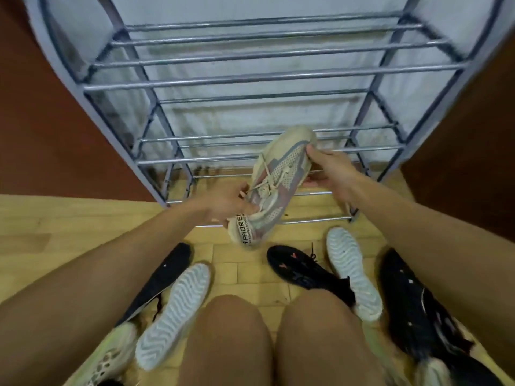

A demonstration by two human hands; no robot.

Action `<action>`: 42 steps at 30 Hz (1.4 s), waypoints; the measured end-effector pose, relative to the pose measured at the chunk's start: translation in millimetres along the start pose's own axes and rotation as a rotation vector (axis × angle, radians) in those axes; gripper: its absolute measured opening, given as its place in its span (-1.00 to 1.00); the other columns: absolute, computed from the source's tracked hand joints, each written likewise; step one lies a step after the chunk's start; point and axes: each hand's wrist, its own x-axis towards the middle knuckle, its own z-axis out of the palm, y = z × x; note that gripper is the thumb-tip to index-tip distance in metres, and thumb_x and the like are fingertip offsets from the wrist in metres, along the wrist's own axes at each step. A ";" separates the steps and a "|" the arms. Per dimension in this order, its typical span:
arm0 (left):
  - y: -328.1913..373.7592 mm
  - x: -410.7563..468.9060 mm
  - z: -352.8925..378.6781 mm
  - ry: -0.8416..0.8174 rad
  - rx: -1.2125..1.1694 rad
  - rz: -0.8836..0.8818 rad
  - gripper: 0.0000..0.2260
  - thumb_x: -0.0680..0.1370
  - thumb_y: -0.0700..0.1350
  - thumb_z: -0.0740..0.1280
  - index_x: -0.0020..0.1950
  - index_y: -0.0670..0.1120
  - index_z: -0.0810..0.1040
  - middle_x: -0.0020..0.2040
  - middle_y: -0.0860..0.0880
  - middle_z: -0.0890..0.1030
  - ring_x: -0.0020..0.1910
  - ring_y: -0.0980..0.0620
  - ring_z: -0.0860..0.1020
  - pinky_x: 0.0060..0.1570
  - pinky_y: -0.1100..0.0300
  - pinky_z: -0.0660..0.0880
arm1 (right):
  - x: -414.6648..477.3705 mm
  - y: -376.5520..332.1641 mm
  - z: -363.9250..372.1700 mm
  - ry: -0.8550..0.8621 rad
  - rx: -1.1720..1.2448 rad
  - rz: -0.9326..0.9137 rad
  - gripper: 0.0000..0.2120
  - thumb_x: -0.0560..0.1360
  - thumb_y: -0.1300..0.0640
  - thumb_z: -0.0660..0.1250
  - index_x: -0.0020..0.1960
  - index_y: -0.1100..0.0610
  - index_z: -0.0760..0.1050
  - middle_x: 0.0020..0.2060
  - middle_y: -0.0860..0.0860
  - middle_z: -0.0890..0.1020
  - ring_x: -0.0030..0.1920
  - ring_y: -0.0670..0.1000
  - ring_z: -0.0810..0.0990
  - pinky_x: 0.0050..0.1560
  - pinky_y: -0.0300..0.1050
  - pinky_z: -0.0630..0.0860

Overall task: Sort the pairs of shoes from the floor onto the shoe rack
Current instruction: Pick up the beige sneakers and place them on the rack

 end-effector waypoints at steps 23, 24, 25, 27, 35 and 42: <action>85.6 -73.4 246.1 -0.153 0.010 -0.046 -0.63 0.45 -0.40 0.30 0.18 -0.06 0.52 -0.05 -0.13 0.60 -0.21 -0.06 0.56 -0.39 0.20 0.52 | -261.6 255.1 -236.5 0.252 -0.479 0.498 -0.90 0.56 0.17 0.28 -0.06 0.21 0.51 -0.27 0.10 0.50 -0.33 0.01 0.44 -0.29 -0.13 0.38; 80.2 -73.9 262.7 -0.173 -0.004 -0.055 -0.63 0.46 -0.39 0.30 0.22 -0.09 0.52 0.01 -0.15 0.60 -0.16 -0.08 0.58 -0.38 0.19 0.54 | -270.8 266.0 -241.2 0.263 -0.501 0.517 -0.87 0.55 0.18 0.28 -0.15 0.21 0.46 -0.31 0.11 0.44 -0.36 0.03 0.40 -0.28 -0.09 0.36; 73.6 -73.2 279.8 -0.191 -0.025 -0.075 -0.63 0.47 -0.37 0.30 0.24 -0.10 0.51 0.07 -0.15 0.60 -0.08 -0.11 0.59 -0.29 0.14 0.58 | -279.9 277.7 -246.1 0.284 -0.528 0.544 -0.81 0.54 0.19 0.27 -0.23 0.19 0.41 -0.32 0.11 0.40 -0.35 0.06 0.38 -0.25 -0.05 0.35; 61.6 -74.4 312.9 -0.228 -0.065 -0.115 -0.70 0.49 -0.35 0.30 0.19 -0.12 0.53 0.09 -0.17 0.60 0.03 -0.14 0.59 -0.04 0.00 0.57 | -302.1 301.3 -253.9 0.325 -0.623 0.622 -0.77 0.55 0.18 0.26 -0.27 0.18 0.40 -0.28 0.12 0.45 -0.27 0.10 0.44 -0.14 0.01 0.45; 7.7 -83.2 363.9 -0.266 -0.106 -0.209 -0.74 0.51 -0.32 0.32 0.14 -0.06 0.55 0.11 -0.10 0.63 0.06 -0.10 0.60 0.00 -0.02 0.58 | -365.8 392.2 -218.6 0.375 -0.418 0.890 -0.25 0.51 0.01 0.37 0.52 0.26 0.08 0.42 0.22 0.27 0.33 0.26 0.41 0.13 0.07 0.57; -0.5 -90.0 338.8 -0.179 -0.210 -0.232 -0.73 0.47 -0.31 0.40 0.15 -0.13 0.54 0.02 -0.14 0.65 -0.02 -0.14 0.64 -0.05 -0.11 0.62 | -371.4 379.6 -235.0 0.382 -0.225 0.957 -0.64 0.37 0.27 0.47 0.11 0.29 0.45 0.13 0.21 0.48 -0.02 0.20 0.55 -0.07 0.05 0.62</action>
